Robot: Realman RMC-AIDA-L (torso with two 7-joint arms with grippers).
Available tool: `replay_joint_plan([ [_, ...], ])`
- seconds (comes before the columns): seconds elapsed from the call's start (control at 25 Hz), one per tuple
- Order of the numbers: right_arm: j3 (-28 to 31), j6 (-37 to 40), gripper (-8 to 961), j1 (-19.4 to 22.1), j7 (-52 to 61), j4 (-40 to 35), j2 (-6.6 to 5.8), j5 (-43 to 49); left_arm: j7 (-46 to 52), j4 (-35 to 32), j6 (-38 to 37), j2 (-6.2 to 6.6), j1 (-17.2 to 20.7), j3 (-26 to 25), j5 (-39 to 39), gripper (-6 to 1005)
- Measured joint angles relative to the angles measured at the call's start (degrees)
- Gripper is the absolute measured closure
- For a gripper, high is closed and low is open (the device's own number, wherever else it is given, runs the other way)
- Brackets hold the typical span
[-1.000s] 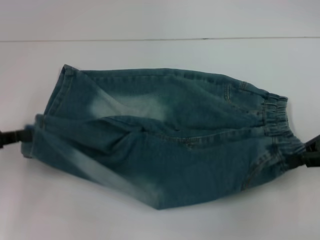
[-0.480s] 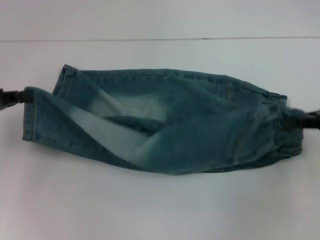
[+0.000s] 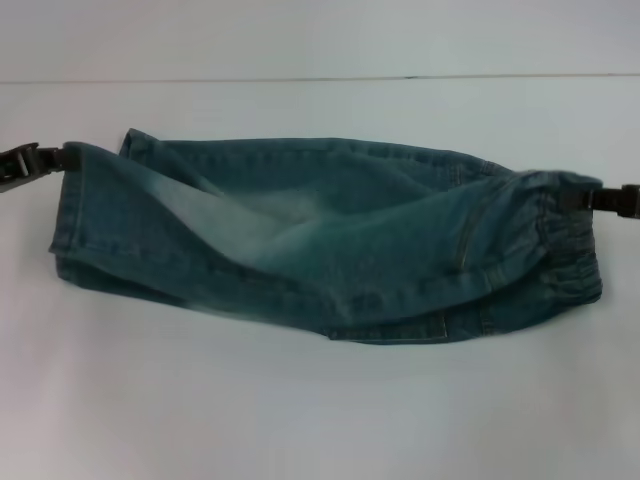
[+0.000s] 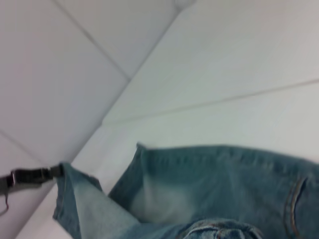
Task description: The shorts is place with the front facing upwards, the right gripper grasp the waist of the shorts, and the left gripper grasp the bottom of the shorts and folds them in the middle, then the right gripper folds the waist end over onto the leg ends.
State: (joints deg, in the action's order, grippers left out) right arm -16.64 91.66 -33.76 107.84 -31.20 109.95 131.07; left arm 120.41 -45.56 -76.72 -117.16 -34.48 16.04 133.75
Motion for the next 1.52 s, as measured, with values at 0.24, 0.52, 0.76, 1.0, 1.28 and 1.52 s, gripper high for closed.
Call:
replay_joint_plan([
  [0.24,0.23,-4.24,900,1.09,-2.45,0.12,1.33,-3.16,-0.59,0.06,8.02,-1.33,-0.32,3.47,-0.66,999],
  [0.52,0.26,-9.98,900,1.25,-9.12,2.31,2.69,-4.85,-4.06,0.21,11.48,-2.34,-0.3,4.3,-4.06,999],
  [0.76,0.3,-14.11,900,1.48,-12.94,3.02,3.77,-7.92,-7.99,0.42,13.99,-3.59,-0.43,4.5,-6.9,998],
  [1.0,0.24,-16.5,900,1.51,-14.95,3.12,4.41,-11.51,-9.26,0.53,19.66,-4.79,-0.63,6.42,-7.67,998],
  [1.28,-0.14,-19.56,899,0.9,-15.7,2.8,4.48,-12.57,-9.78,1.03,26.34,-5.78,-0.5,10.8,-9.09,998],
  [1.52,-0.2,-23.06,897,0.02,-17.16,3.08,4.67,-12.68,-10.31,1.53,30.3,-6.2,-0.84,14.14,-9.87,999],
])
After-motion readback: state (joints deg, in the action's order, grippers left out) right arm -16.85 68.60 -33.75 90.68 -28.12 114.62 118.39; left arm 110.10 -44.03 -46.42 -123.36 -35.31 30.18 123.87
